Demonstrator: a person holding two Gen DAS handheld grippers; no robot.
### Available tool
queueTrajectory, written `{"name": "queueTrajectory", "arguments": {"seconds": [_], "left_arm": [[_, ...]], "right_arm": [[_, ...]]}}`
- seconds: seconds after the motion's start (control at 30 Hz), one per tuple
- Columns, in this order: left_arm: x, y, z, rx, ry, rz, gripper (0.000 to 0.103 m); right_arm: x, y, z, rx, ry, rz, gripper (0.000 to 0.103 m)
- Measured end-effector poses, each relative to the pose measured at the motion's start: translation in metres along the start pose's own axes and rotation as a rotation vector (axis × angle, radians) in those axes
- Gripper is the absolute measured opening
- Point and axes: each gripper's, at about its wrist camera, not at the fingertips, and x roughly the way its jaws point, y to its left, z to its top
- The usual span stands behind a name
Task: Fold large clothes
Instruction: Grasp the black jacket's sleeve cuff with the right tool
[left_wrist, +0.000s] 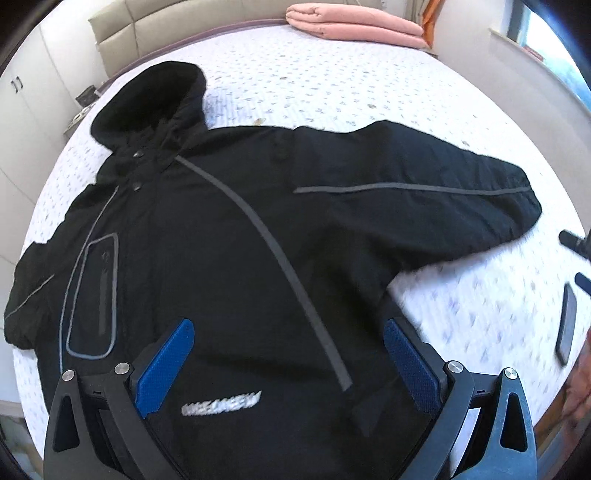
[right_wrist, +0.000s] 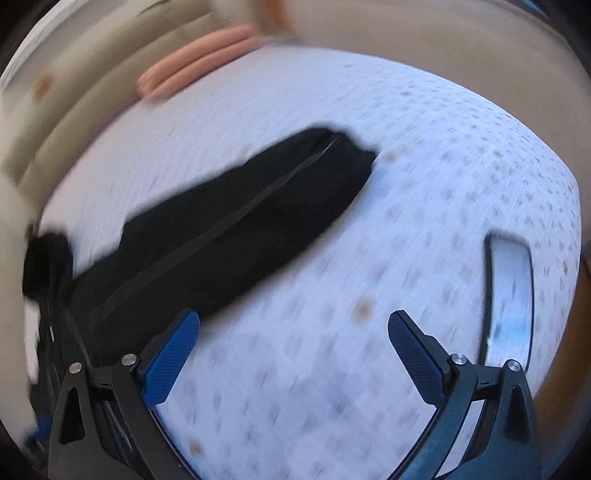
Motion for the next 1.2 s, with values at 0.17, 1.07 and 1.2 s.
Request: {"name": "queueTrajectory", "arguments": {"seconds": [0.17,1.07,1.2], "left_arm": [[0.005,-0.038,0.031,-0.014,0.016,-0.015,0.102],[0.126,-0.171,0.129,0.033,0.081,-0.253,0.084],[0.143,-0.183,0.126,0.076,0.083,-0.203,0.085]], "right_arm": [[0.049,-0.047,0.091,0.064,0.079,0.03,0.089],[0.094,-0.068,0.15,-0.054,0.109,0.185,0.034],[0.144,-0.084,0.138,-0.011,0.215,0.158,0.033]]}}
